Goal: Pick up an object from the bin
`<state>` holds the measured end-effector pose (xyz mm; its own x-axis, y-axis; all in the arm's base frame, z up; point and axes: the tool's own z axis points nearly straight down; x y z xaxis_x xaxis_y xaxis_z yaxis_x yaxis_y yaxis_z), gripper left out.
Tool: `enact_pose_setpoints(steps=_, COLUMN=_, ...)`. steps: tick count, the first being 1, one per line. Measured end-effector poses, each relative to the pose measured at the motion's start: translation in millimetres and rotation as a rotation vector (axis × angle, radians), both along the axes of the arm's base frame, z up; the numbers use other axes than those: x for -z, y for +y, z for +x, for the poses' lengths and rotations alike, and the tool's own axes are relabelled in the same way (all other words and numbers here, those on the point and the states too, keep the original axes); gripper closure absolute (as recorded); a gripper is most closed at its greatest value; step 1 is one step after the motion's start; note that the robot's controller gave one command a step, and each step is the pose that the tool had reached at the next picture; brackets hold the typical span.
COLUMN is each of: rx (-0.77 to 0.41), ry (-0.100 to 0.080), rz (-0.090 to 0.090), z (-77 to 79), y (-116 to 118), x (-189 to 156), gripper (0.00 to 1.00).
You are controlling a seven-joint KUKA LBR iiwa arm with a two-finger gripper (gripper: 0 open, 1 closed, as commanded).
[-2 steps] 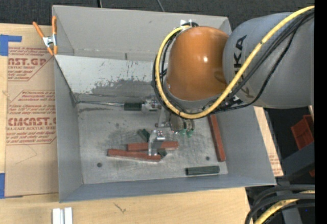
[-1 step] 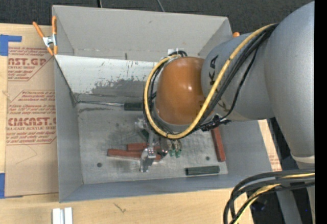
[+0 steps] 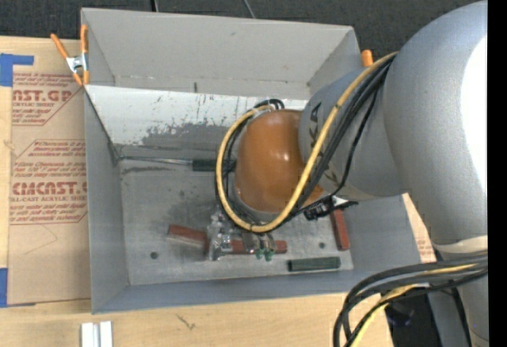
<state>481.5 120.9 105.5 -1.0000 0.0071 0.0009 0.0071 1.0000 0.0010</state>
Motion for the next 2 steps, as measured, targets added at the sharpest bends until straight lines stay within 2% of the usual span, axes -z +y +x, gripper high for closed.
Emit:
enact_pose_setpoints(steps=1, rx=0.001, ry=0.000, rz=0.000, z=0.0, y=0.0, x=0.0, gripper=1.00)
enact_pose_setpoints(steps=2, rx=-0.176, ry=-0.003, rz=0.001, z=-0.8, y=-9.8, x=24.7, gripper=1.00)
